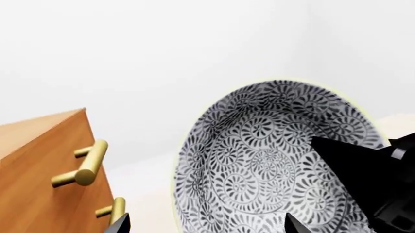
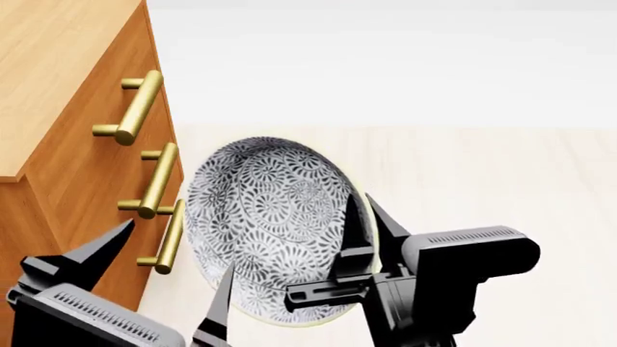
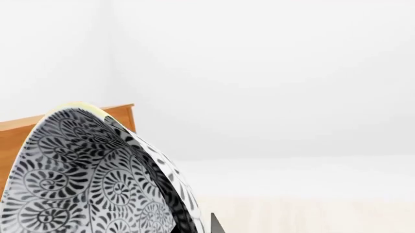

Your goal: Put the bowl on top of the cabinet.

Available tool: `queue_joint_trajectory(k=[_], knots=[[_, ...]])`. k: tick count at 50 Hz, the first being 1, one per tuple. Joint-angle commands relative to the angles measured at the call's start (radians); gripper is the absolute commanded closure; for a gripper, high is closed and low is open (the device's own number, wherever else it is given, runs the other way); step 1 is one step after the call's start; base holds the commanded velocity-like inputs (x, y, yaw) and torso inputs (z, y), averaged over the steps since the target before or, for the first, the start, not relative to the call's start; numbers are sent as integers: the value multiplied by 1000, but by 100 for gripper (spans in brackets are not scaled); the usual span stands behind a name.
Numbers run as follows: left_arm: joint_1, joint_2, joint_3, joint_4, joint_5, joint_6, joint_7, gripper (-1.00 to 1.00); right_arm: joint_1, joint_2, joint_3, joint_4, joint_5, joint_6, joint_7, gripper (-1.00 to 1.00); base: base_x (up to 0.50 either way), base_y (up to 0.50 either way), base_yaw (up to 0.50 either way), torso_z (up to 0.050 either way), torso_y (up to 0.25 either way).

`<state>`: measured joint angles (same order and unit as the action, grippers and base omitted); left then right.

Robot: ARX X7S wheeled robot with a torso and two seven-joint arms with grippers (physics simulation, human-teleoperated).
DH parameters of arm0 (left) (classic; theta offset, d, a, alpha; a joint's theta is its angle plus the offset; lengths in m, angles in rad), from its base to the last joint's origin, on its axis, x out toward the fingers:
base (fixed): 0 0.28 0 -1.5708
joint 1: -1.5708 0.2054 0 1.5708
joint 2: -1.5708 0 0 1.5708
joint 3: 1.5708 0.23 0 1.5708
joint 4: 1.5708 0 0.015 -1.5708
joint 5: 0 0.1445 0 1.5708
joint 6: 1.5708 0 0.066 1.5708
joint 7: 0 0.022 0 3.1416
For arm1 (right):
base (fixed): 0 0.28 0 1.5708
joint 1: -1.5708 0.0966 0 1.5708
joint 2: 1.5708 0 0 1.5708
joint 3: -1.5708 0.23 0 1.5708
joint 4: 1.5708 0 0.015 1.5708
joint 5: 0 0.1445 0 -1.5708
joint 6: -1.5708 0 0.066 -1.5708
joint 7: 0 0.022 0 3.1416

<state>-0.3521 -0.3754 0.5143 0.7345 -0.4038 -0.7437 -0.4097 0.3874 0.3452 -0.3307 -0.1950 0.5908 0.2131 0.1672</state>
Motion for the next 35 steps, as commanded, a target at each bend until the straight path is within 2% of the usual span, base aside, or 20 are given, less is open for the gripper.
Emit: queue_joint_trajectory(k=[1,15,27,35], knots=[[-3,-5,-17,-15,-24,1,12,-100,-12,19,16,-7,9,-25,-10,100,0,0,0,0,0],[-7,-15,-31,-5,-28,-16,-5,-100,-51,56,50,-8,47,-56,-46,100,0,0,0,0,0],[-10,-7,-26,-27,-35,3,5,-100,-46,64,-10,-32,19,-44,-84,100,0,0,0,0,1],[1,-8,-25,-43,-33,26,9,-100,-98,90,-31,-132,-2,-56,-75,100,0,0,0,0,0]])
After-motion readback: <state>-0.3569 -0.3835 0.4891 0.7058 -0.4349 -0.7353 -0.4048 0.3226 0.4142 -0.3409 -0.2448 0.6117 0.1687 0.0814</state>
